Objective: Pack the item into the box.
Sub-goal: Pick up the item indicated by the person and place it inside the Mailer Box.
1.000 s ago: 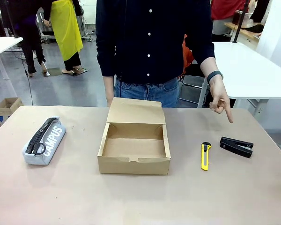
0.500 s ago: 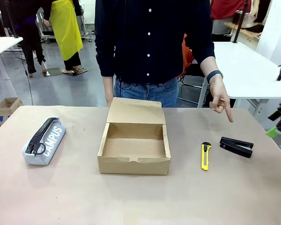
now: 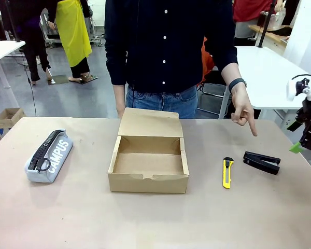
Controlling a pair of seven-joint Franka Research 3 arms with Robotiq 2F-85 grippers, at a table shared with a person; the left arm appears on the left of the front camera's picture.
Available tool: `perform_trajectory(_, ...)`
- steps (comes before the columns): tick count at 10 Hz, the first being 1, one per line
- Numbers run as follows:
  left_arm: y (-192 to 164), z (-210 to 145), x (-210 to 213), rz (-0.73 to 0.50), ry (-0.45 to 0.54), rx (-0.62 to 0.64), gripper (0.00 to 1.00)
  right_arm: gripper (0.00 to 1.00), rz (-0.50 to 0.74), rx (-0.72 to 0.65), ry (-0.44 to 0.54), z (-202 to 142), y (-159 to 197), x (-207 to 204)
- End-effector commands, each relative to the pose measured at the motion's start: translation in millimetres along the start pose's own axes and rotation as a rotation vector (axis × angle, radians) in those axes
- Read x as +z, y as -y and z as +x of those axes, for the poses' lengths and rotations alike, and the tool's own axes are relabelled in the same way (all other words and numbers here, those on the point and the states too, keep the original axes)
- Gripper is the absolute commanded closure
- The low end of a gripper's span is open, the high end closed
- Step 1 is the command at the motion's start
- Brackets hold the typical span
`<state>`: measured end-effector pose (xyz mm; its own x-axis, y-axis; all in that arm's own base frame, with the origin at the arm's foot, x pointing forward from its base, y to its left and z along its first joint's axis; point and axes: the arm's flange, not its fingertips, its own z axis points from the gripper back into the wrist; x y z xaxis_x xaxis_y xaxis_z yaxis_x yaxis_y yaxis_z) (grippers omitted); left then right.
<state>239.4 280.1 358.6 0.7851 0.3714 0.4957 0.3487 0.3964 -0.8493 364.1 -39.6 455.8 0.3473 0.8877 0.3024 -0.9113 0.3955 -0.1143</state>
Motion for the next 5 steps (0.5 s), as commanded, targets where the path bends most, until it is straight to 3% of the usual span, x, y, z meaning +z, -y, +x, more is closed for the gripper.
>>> perform_trajectory(1,1,1,1,-0.018,0.022,-0.024,0.0,0.0,-0.009,0.012,-0.004,4,-4,7)
perform_trajectory(5,1,1,1,-0.018,0.022,-0.024,0.0,0.0,-0.002,0.031,-0.04,13,8,-13)
